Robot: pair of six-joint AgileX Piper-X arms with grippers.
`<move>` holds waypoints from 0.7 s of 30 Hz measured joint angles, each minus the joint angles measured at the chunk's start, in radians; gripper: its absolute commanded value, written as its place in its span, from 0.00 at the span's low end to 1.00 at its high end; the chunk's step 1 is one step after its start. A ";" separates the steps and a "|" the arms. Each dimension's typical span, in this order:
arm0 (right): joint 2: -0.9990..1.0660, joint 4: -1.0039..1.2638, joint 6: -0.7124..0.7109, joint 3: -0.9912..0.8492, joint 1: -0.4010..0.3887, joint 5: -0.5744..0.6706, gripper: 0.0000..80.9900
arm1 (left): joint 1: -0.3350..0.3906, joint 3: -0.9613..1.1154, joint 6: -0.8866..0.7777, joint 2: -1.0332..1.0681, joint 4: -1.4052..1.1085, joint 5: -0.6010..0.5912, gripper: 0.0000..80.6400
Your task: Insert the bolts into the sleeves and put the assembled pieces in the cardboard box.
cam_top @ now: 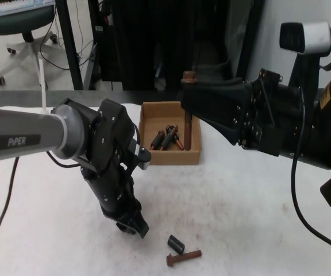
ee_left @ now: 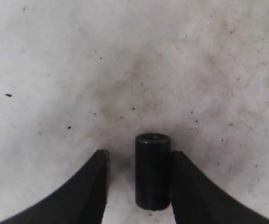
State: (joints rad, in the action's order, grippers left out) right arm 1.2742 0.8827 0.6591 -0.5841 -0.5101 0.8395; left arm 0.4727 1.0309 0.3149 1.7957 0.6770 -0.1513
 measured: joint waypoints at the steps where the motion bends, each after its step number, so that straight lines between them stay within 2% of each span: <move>1: 0.000 0.000 0.000 0.000 0.000 0.000 0.01 | 0.000 0.000 0.000 0.000 0.000 0.000 0.49; 3: 0.000 0.000 0.000 0.000 0.000 0.001 0.01 | 0.000 0.000 0.000 0.000 0.000 0.000 0.47; 4: 0.000 0.000 0.000 0.000 0.000 0.001 0.01 | 0.000 0.000 0.000 0.000 0.000 0.000 0.43; 7: 0.000 0.000 0.000 0.000 0.000 0.001 0.01 | 0.000 0.000 0.000 0.000 -0.002 0.006 0.20; 9: 0.000 0.000 0.000 0.000 0.000 0.005 0.01 | 0.000 0.000 0.000 0.000 -0.004 0.012 0.00; 21: 0.000 0.000 0.000 0.000 0.000 0.005 0.01 | 0.000 0.002 0.017 -0.013 0.021 0.007 0.00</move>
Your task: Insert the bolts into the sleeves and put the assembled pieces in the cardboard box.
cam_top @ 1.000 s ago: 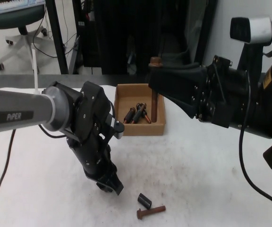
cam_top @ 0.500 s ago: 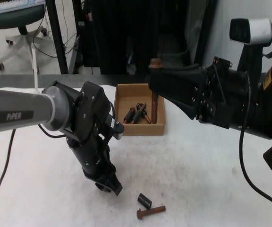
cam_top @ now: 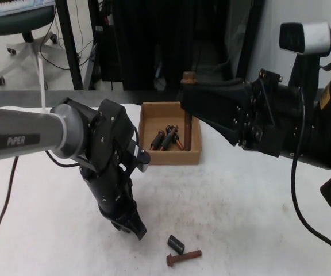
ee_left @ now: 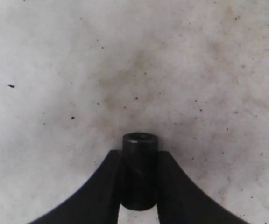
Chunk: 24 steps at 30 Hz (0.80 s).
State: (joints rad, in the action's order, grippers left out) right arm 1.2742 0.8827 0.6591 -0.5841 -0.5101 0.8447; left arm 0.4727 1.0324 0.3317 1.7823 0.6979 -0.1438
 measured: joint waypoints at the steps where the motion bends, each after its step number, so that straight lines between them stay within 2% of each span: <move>1: 0.000 0.000 0.000 0.000 0.000 0.000 0.01 | 0.000 -0.003 -0.002 -0.009 -0.002 -0.002 0.00; 5: 0.000 0.000 -0.003 0.000 0.000 0.000 0.01 | -0.002 -0.006 -0.042 -0.066 -0.038 -0.085 0.00; 10: 0.000 0.000 -0.059 0.000 0.010 -0.032 0.01 | -0.002 -0.043 -0.159 -0.286 -0.177 -0.317 0.00; 14: 0.000 0.000 -0.068 0.000 0.017 -0.075 0.01 | -0.002 -0.152 -0.221 -0.418 -0.326 -0.370 0.00; 18: 0.000 0.000 -0.071 0.000 0.008 -0.093 0.01 | -0.002 -0.384 -0.323 -0.593 -0.637 -0.385 0.00; 19: 0.000 0.000 -0.070 0.000 0.000 -0.106 0.01 | -0.002 -0.439 -0.397 -0.625 -0.727 -0.386 0.00; 20: 0.008 0.000 -0.077 0.000 -0.019 -0.122 0.01 | -0.002 -0.505 -0.437 -0.659 -0.840 -0.389 0.00; 21: 0.008 0.000 -0.077 0.000 -0.021 -0.122 0.01 | -0.002 -0.631 -0.510 -0.707 -1.072 -0.389 0.00; 22: 0.015 0.000 -0.079 0.000 -0.030 -0.127 0.01 | -0.002 -0.631 -0.517 -0.711 -1.098 -0.389 0.00; 24: 0.035 0.000 -0.084 0.000 -0.054 -0.145 0.01 | -0.002 -0.731 -0.566 -0.736 -1.314 -0.389 0.00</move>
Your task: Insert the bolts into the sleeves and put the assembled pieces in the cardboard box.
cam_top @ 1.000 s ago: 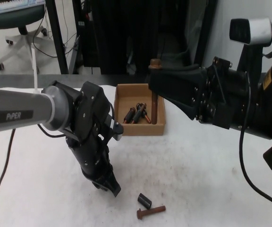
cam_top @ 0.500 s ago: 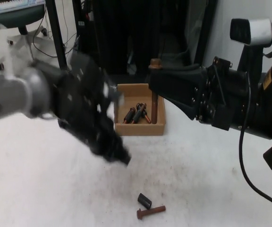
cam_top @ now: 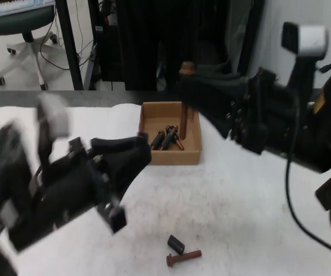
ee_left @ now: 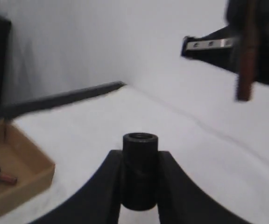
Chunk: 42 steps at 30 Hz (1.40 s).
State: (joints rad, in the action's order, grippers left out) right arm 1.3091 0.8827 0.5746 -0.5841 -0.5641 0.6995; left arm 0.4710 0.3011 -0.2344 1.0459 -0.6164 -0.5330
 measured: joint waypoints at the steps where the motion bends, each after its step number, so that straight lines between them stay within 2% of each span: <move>1: 0.013 0.000 -0.007 0.000 -0.015 -0.014 0.01 | 0.000 0.000 -0.003 -0.002 -0.021 0.000 0.00; 3: 0.038 0.003 -0.026 0.000 -0.045 -0.044 0.01 | 0.000 -0.058 -0.022 -0.007 -0.173 0.000 0.00; 6: 0.080 0.020 -0.048 0.000 -0.088 -0.080 0.01 | 0.000 -0.087 -0.032 -0.007 -0.239 -0.017 0.00; 11: 0.093 0.141 -0.066 0.000 -0.100 -0.113 0.01 | 0.000 -0.096 -0.042 -0.007 -0.234 -0.139 0.00; 15: 0.093 0.214 -0.068 0.000 -0.100 -0.128 0.01 | 0.000 -0.096 -0.042 -0.007 -0.221 -0.180 0.00; 21: 0.093 0.267 -0.070 0.000 -0.100 -0.119 0.01 | 0.000 -0.098 -0.046 -0.007 -0.222 -0.181 0.00; 26: 0.093 0.269 -0.072 0.000 -0.106 -0.047 0.01 | 0.000 -0.098 -0.049 -0.007 -0.222 -0.181 0.00; 32: 0.093 0.230 -0.083 0.000 -0.133 -0.042 0.01 | 0.000 -0.098 -0.049 -0.007 -0.222 -0.181 0.00; 42: 0.093 0.193 -0.121 0.000 -0.134 -0.042 0.01 | 0.000 -0.098 -0.051 -0.007 -0.222 -0.181 0.00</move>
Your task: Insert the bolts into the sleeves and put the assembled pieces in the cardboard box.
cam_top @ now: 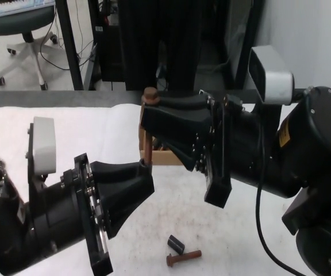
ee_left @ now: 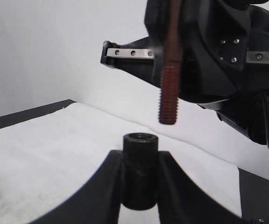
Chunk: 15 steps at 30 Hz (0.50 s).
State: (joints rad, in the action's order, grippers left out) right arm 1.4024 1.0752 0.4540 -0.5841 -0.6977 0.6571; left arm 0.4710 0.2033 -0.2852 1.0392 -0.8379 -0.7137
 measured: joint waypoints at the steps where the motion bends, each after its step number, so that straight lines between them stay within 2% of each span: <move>1: 0.000 -0.010 -0.005 0.000 0.000 0.000 0.01 | 0.000 0.000 -0.002 0.000 0.000 0.000 0.00; 15: 0.000 -0.074 -0.063 0.000 0.000 0.000 0.01 | 0.000 -0.007 -0.006 0.000 0.008 -0.037 0.00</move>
State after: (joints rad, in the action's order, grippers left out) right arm 1.4024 1.0012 0.3910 -0.5841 -0.6977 0.6569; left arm 0.4710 0.1968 -0.2909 1.0392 -0.8300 -0.7512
